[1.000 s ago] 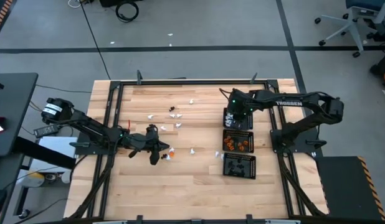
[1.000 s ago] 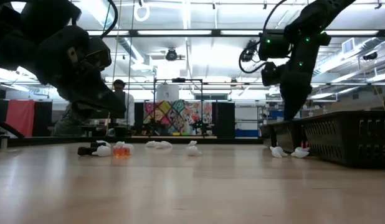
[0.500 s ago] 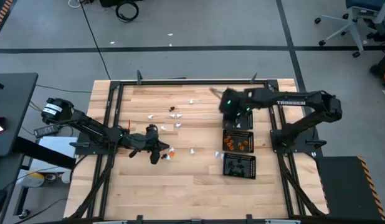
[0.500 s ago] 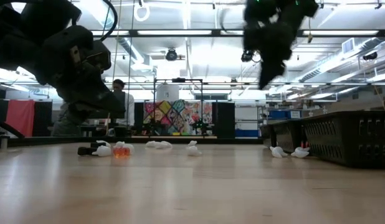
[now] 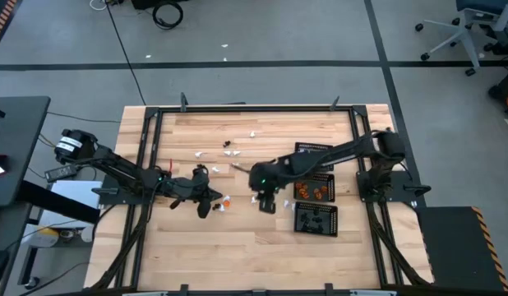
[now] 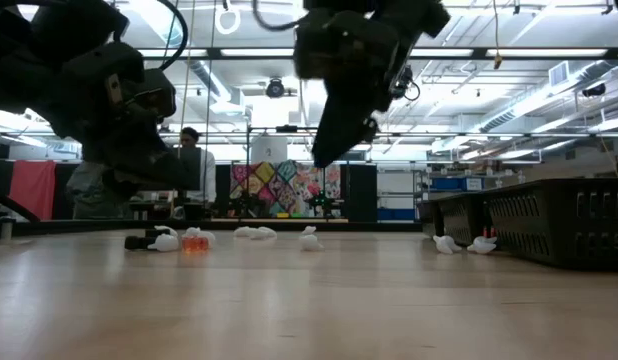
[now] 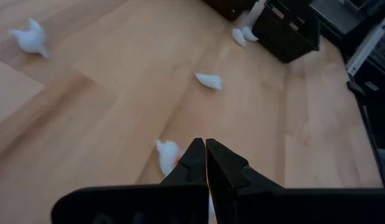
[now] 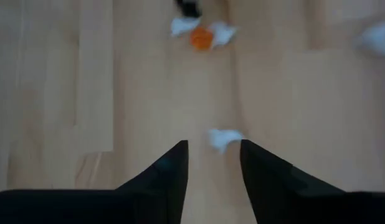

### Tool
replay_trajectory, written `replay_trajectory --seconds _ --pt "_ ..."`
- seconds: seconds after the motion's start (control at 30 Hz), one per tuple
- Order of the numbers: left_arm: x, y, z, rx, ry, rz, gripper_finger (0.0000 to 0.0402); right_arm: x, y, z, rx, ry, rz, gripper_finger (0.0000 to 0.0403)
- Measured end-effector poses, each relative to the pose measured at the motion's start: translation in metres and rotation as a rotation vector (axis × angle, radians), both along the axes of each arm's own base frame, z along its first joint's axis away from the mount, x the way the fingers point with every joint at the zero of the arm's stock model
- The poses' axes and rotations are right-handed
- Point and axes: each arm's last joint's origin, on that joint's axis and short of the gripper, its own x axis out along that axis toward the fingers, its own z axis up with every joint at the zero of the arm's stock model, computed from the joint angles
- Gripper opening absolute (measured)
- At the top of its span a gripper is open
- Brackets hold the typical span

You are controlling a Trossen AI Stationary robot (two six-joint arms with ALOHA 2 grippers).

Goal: Sort Halloween decoration
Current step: Put the black ghost toy into the bottom black bin

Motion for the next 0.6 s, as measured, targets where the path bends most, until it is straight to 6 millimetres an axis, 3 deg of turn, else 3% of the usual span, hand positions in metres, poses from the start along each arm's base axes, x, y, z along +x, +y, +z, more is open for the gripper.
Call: replay_trajectory --seconds 0.2,0.33,0.6 --pt "-0.004 -0.007 -0.004 0.024 0.052 -0.055 0.0042 0.018 0.015 -0.022 0.003 0.038 0.012 0.0214" --pt "-0.010 -0.013 -0.010 0.053 0.127 -0.122 0.0101 0.027 0.020 -0.018 -0.032 -0.021 -0.007 0.0247" --pt "-0.019 -0.026 -0.014 0.211 0.158 -0.214 0.0197 0.031 0.020 -0.012 0.017 -0.081 -0.137 0.0251"
